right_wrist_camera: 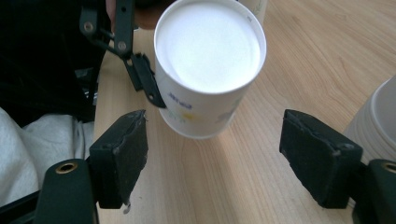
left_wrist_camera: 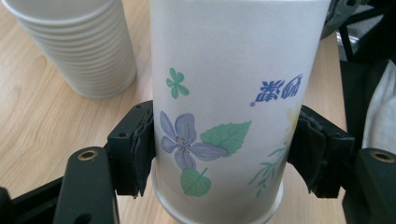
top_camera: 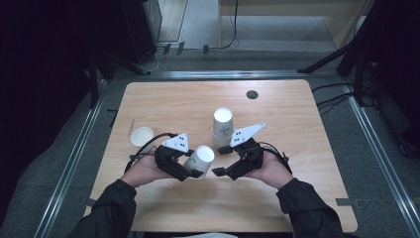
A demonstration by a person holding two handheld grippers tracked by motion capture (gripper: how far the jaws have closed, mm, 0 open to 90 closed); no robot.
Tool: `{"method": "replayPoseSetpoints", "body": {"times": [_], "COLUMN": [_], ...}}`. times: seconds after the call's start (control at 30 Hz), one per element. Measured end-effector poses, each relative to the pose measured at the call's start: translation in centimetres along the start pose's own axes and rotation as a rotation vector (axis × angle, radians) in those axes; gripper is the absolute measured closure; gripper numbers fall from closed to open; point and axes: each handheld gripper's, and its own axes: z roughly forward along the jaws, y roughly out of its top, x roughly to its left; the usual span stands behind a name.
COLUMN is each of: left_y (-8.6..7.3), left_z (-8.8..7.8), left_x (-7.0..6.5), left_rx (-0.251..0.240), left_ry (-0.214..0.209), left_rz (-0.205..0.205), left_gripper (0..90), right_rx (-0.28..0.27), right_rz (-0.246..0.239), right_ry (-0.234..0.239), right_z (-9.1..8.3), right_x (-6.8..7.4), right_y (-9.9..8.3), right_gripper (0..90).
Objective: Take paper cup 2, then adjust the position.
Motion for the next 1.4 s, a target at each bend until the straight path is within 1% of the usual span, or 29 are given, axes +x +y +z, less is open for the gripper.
{"method": "replayPoseSetpoints", "body": {"times": [0.03, 0.07, 0.1, 0.13, 0.17, 0.2, 0.27, 0.33, 0.4, 0.43, 0.57, 0.6, 0.63, 0.67, 0.73, 0.77, 0.87, 0.93, 0.97, 1.0, 1.07, 1.13, 1.23, 1.3, 1.4], "left_y": [0.1, 0.1, 0.2, 0.4, 0.5, 0.7, 1.0, 1.4, 1.8, 2.2, 2.8, 2.8, 2.8, 2.8, 2.7, 2.7, 2.5, 2.5, 2.5, 2.4, 2.5, 2.6, 2.7, 2.7, 2.7], "left_z": [-0.1, -0.2, -0.3, -0.4, -0.5, -0.5, -0.6, -0.5, -0.5, -0.5, -0.3, -0.1, 0.0, 0.1, 0.4, 0.6, 1.2, 1.5, 1.6, 1.8, 2.0, 2.2, 2.5, 2.5, 2.4], "left_x": [0.1, 0.1, 0.2, 0.3, 0.4, 0.5, 0.7, 1.0, 1.1, 1.2, 0.9, 0.8, 0.7, 0.6, 0.4, 0.3, -0.2, -0.3, -0.4, -0.5, -0.6, -0.7, -1.0, -1.1, -1.2], "left_rx": [0.014, 0.017, 0.022, 0.034, 0.043, 0.047, 0.062, 0.095, 0.114, 0.132, 0.146, 0.169, 0.19, 0.205, 0.231, 0.238, 0.268, 0.287, 0.287, 0.291, 0.298, 0.302, 0.297, 0.294, 0.286], "left_ry": [-0.007, -0.008, -0.01, -0.021, -0.019, -0.026, -0.031, -0.043, -0.045, -0.04, -0.028, -0.031, -0.023, -0.016, -0.018, -0.02, -0.026, -0.019, -0.021, -0.027, -0.034, -0.041, -0.052, -0.062, -0.059], "left_rz": [-0.002, 0.002, 0.005, 0.005, 0.011, 0.007, 0.01, 0.022, 0.029, 0.046, 0.07, 0.072, 0.085, 0.091, 0.095, 0.103, 0.119, 0.139, 0.138, 0.138, 0.145, 0.15, 0.156, 0.16, 0.162], "left_gripper": [30.3, 30.2, 30.3, 30.2, 30.1, 30.1, 30.0, 30.0, 30.0, 30.0, 30.0, 30.0, 30.0, 30.0, 30.0, 30.0, 30.0, 29.8, 29.8, 29.8, 29.9, 29.9, 29.8, 29.8, 29.6], "right_rx": [-0.004, -0.005, -0.007, -0.005, 0.002, 0.003, 0.01, 0.011, 0.009, 0.008, -0.015, -0.019, -0.026, -0.032, -0.038, -0.039, -0.034, -0.029, -0.026, -0.016, -0.001, 0.013, 0.025, 0.026, 0.036], "right_rz": [-0.006, -0.016, -0.018, -0.018, -0.021, -0.03, -0.021, -0.021, -0.019, -0.013, -0.018, -0.018, -0.013, -0.019, -0.028, -0.039, -0.046, -0.05, -0.052, -0.043, -0.047, -0.063, -0.072, -0.083, -0.086], "right_ry": [-0.004, -0.018, -0.021, -0.02, -0.025, -0.031, -0.038, -0.043, -0.052, -0.051, -0.046, -0.044, -0.041, -0.042, -0.045, -0.043, -0.033, -0.022, -0.011, -0.002, 0.004, 0.004, 0.012, 0.021, 0.026], "right_z": [0.0, 0.0, 0.0, 0.1, 0.1, 0.1, 0.1, 0.1, 0.2, 0.2, 0.1, 0.2, 0.2, 0.3, 0.4, 0.5, 0.8, 1.0, 1.2, 1.3, 1.6, 2.0, 2.4, 2.6, 2.9], "right_x": [0.0, 0.1, 0.2, 0.1, 0.1, 0.1, 0.1, 0.1, 0.1, 0.1, -0.1, -0.1, -0.1, 0.0, 0.1, 0.1, 0.4, 0.4, 0.4, 0.5, 0.7, 0.8, 1.0, 1.0, 1.2], "right_y": [-0.1, -0.1, -0.2, -0.2, -0.2, -0.3, -0.4, -0.4, -0.5, -0.5, -0.5, -0.4, -0.3, -0.3, -0.2, -0.2, -0.1, 0.0, 0.0, 0.0, -0.1, -0.1, -0.1, 0.0, 0.0], "right_gripper": [23.8, 23.8, 23.8, 23.8, 23.8, 23.9, 23.9, 23.9, 24.0, 23.9, 24.5, 24.6, 24.9, 25.0, 25.2, 25.3, 25.6, 25.6, 25.6, 25.6, 25.6, 25.8, 28.5, 28.8, 30.8]}}
